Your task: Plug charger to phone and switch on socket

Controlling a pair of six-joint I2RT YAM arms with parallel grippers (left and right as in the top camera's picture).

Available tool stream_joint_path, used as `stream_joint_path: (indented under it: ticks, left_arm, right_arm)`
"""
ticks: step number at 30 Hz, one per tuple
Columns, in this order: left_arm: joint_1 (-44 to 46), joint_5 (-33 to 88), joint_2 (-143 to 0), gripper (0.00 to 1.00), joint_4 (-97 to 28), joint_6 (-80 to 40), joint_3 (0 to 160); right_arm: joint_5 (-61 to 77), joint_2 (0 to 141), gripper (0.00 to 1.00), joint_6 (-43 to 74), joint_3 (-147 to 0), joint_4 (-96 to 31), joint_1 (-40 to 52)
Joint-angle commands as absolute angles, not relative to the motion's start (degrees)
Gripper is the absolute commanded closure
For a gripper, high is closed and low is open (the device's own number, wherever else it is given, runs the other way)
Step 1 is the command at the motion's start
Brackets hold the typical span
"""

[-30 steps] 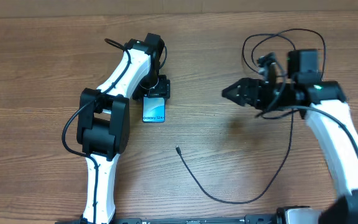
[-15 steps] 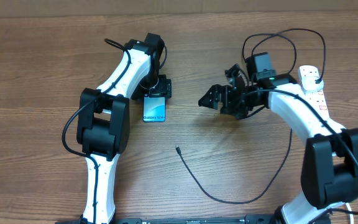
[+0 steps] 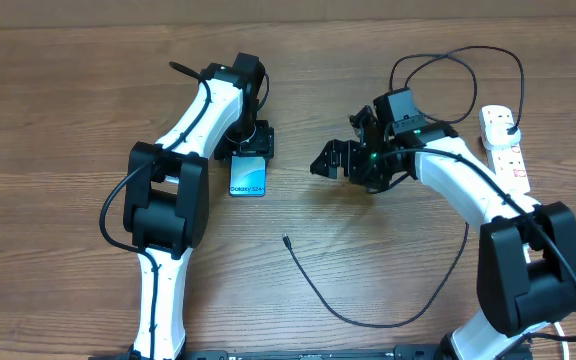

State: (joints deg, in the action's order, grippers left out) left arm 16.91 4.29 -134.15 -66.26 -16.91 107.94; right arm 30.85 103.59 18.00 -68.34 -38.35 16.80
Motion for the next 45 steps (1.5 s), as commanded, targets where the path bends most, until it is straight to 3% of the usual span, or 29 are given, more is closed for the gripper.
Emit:
stream_joint_path:
  ticks: [1, 13, 23, 33, 45]
  left_arm:
    - [17.2, 7.1, -136.2, 0.47, -67.4, -13.7, 106.1]
    - [16.8, 18.3, -136.2, 0.46, -72.8, -10.5, 106.1]
    - [14.4, 34.5, -136.2, 0.44, -78.4, -3.9, 106.1]
    - [14.8, 43.7, -136.2, 0.44, -83.2, 1.6, 106.1]
    - [15.8, 46.2, -136.2, 0.42, -86.8, 5.8, 106.1]
  right_arm:
    - [29.4, 103.7, 0.0, 18.7, -68.2, -37.5, 18.4]
    - [28.1, 103.7, 0.0, 22.8, -64.7, -32.0, 22.6]
    - [35.5, 103.7, 0.0, 30.5, -56.3, -17.3, 24.4]
    - [34.9, 103.7, 0.0, 33.3, -55.8, -15.5, 28.3]
    - [32.0, 103.7, 0.28, 36.2, -55.8, -14.3, 30.3]
